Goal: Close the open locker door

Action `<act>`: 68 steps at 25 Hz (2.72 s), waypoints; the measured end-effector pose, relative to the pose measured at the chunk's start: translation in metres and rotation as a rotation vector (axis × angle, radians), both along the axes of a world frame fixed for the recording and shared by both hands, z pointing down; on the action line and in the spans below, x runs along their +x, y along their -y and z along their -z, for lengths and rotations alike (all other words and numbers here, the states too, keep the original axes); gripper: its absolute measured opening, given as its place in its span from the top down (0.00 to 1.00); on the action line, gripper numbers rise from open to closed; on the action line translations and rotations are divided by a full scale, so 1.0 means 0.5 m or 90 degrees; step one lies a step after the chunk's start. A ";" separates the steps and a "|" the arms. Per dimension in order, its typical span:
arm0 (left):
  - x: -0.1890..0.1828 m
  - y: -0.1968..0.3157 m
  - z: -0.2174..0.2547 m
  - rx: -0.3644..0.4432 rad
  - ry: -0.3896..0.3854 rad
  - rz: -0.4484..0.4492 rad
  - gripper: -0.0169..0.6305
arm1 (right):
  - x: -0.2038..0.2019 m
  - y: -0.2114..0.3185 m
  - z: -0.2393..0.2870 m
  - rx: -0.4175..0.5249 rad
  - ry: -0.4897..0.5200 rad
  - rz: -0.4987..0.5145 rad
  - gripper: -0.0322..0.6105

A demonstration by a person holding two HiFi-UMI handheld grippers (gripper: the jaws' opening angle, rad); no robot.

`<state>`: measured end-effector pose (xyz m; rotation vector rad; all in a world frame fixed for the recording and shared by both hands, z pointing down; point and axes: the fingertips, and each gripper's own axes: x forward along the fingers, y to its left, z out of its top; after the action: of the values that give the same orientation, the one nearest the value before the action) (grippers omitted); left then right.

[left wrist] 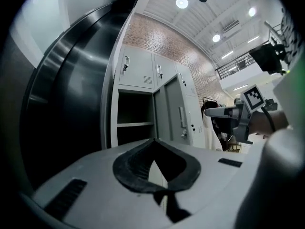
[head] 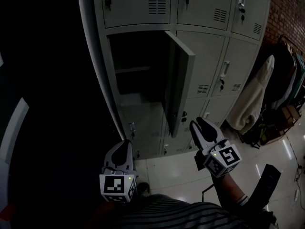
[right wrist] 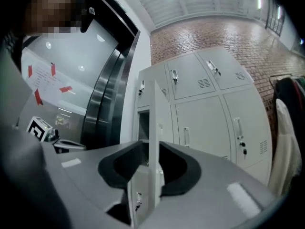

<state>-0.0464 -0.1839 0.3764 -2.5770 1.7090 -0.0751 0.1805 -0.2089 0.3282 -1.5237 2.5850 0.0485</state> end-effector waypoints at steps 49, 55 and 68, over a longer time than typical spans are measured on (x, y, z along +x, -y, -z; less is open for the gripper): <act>-0.092 0.301 0.131 0.007 -0.121 -0.107 0.97 | -0.508 0.378 -0.041 -0.009 -0.114 0.160 0.72; -0.101 0.307 0.151 0.006 -0.133 -0.108 0.97 | -0.547 0.442 -0.046 -0.013 -0.132 0.156 0.77; -0.116 0.319 0.164 0.004 -0.131 -0.148 0.97 | -0.556 0.576 -0.062 -0.035 -0.161 0.070 0.86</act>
<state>-0.1042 -0.3431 0.2942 -2.8430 1.4439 0.2112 -0.0975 -0.4971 0.3592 -1.4760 2.8856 0.1695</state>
